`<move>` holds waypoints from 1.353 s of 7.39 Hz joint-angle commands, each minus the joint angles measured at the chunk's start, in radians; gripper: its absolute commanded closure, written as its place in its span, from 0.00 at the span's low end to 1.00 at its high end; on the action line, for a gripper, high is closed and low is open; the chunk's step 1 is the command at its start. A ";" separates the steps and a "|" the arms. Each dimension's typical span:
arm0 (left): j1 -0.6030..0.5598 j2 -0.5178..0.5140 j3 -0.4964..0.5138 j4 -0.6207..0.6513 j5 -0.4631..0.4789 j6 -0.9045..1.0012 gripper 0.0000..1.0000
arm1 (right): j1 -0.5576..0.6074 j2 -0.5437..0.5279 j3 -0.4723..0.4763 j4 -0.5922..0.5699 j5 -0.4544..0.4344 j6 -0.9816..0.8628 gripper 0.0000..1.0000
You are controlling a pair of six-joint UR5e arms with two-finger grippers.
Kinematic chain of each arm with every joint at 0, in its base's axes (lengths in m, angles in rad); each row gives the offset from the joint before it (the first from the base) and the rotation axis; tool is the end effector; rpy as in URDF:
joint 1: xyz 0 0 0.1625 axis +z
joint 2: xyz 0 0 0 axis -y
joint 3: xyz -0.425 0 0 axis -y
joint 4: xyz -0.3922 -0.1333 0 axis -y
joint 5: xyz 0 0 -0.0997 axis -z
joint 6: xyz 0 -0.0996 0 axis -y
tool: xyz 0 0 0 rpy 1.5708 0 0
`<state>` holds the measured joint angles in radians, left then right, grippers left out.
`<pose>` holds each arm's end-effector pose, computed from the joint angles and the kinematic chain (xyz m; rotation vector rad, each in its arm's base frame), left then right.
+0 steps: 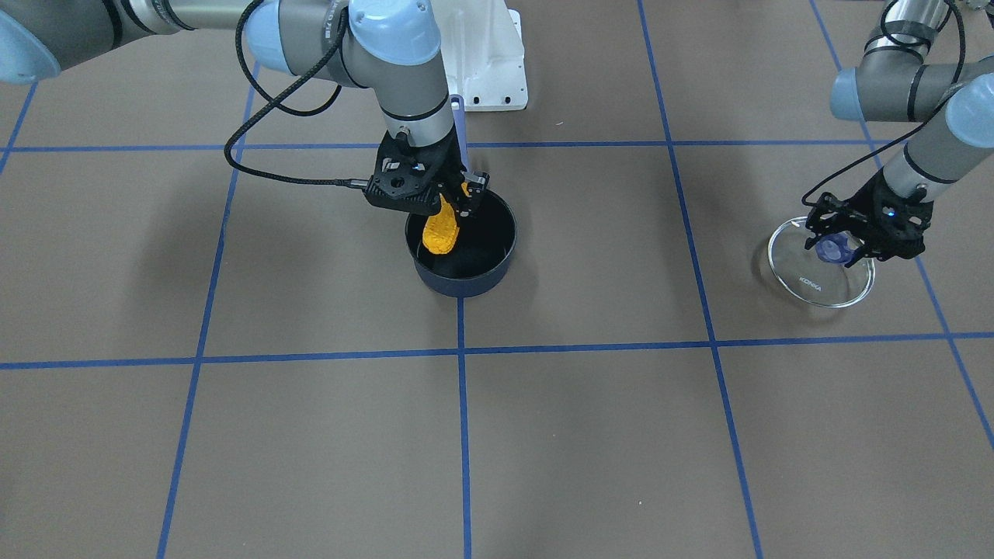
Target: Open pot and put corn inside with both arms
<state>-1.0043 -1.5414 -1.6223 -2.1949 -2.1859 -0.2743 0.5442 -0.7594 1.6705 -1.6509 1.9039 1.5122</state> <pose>0.2088 -0.4695 0.5836 0.3316 0.8035 0.4724 -0.5342 -0.4410 0.1350 -0.0554 -0.8823 0.3154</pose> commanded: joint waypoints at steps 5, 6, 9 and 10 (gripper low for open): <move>0.003 -0.002 0.009 -0.011 0.000 -0.006 0.36 | -0.009 0.003 -0.028 0.002 -0.003 -0.004 0.66; 0.003 -0.002 0.009 -0.012 0.000 -0.008 0.35 | -0.009 0.003 -0.031 0.002 -0.011 -0.006 0.66; 0.004 -0.006 0.025 -0.011 0.003 -0.009 0.35 | -0.015 0.006 -0.037 0.003 -0.022 -0.006 0.65; 0.006 -0.008 0.025 -0.011 0.005 -0.009 0.32 | -0.015 0.006 -0.037 0.003 -0.022 -0.006 0.65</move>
<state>-1.0002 -1.5470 -1.5997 -2.2063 -2.1827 -0.2837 0.5299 -0.7535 1.6342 -1.6477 1.8828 1.5062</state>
